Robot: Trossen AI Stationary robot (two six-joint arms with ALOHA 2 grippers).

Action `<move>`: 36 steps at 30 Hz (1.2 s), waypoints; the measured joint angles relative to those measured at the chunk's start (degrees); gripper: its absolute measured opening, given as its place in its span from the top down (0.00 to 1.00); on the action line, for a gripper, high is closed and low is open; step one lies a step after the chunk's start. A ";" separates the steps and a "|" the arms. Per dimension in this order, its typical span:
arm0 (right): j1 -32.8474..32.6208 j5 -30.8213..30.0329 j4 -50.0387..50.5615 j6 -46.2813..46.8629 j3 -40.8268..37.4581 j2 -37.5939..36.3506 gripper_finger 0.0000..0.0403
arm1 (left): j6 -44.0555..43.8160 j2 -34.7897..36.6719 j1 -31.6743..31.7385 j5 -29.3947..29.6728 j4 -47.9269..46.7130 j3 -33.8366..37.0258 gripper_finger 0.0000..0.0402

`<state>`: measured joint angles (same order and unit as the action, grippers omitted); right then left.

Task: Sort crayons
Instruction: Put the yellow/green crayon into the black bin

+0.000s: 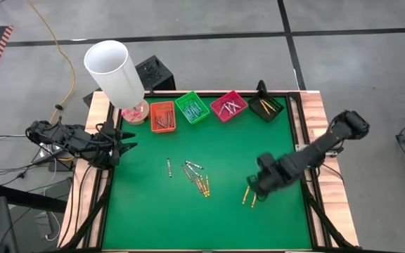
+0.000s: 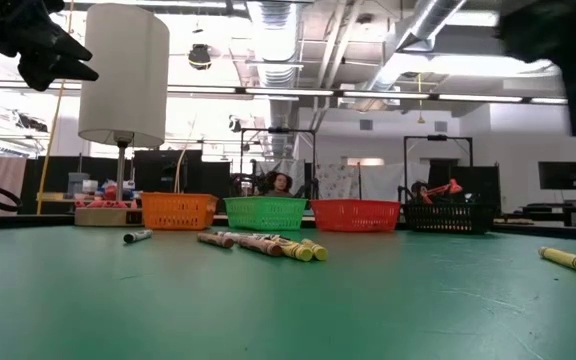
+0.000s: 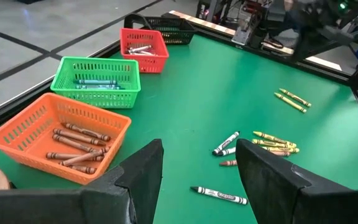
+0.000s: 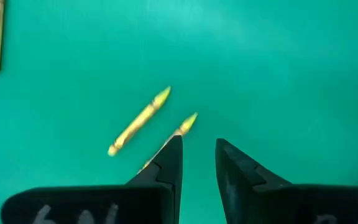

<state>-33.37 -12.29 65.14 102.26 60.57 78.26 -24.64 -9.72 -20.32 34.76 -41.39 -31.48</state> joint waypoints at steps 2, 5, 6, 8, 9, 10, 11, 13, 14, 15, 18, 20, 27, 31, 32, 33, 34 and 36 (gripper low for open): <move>-2.59 0.00 -2.91 4.12 -1.18 1.07 0.78 | 0.00 0.00 0.00 0.01 0.00 0.00 0.52; -5.03 0.00 -6.63 7.87 -1.62 3.86 0.78 | 0.00 0.00 -0.01 0.03 0.04 0.00 0.52; -5.53 -0.02 -7.74 8.71 -1.64 4.91 0.78 | 0.00 0.00 -0.02 0.02 0.01 0.00 0.52; -6.05 0.00 -9.56 9.70 -1.64 7.04 0.78 | 0.00 0.00 0.01 0.04 0.04 0.00 0.52; -6.11 0.02 -10.64 9.98 -1.64 8.22 0.78 | 0.00 0.00 0.01 0.04 0.04 0.00 0.52; -6.09 0.15 -11.58 10.17 -1.64 9.33 0.78 | 0.00 0.00 -0.02 0.04 0.02 0.00 0.52; -6.07 0.28 -12.51 10.33 -1.64 10.44 0.78 | 0.00 0.00 -0.01 0.04 0.04 0.00 0.52; -6.00 0.37 -14.28 10.44 -1.64 12.62 0.78 | 0.00 0.00 -0.02 0.05 0.02 0.00 0.52; -5.98 0.37 -15.04 10.45 -1.64 13.49 0.78 | 0.00 0.00 0.01 0.05 0.04 0.00 0.52; -5.95 0.37 -15.82 10.56 -1.64 14.46 0.78 | 0.00 0.00 0.00 0.05 0.04 0.00 0.52; -5.73 1.26 -18.04 11.78 -1.62 16.43 0.78 | 0.00 0.00 -0.01 0.01 0.04 0.00 0.52; -5.59 2.74 -18.01 11.92 -1.61 16.80 0.78 | 0.00 0.00 -0.02 0.01 0.04 0.00 0.52; -6.42 2.93 -16.19 16.09 -1.63 16.67 0.78 | 0.00 0.00 -0.02 -0.01 0.07 0.00 0.52; -6.36 1.18 -16.11 17.56 -1.64 16.70 0.78 | 0.00 0.00 0.00 -0.01 0.07 0.00 0.52; -6.33 0.25 -16.01 17.72 -1.65 16.72 0.78 | 0.00 0.00 -0.02 -0.01 0.07 0.00 0.52; -6.33 -0.68 -15.86 17.75 -1.69 16.72 0.78 | 0.00 0.00 0.00 -0.01 0.07 0.00 0.52; -6.33 -1.21 -15.89 17.76 -1.85 16.71 0.78 | 0.00 0.00 -0.02 -0.03 0.07 0.00 0.52; -6.18 -1.30 -16.01 17.77 -2.24 16.72 0.78 | 0.00 0.00 0.01 -0.04 0.07 0.00 0.52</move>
<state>-39.55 -13.59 49.14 120.03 58.33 94.98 -24.64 -9.72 -20.32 34.72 -41.32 -31.48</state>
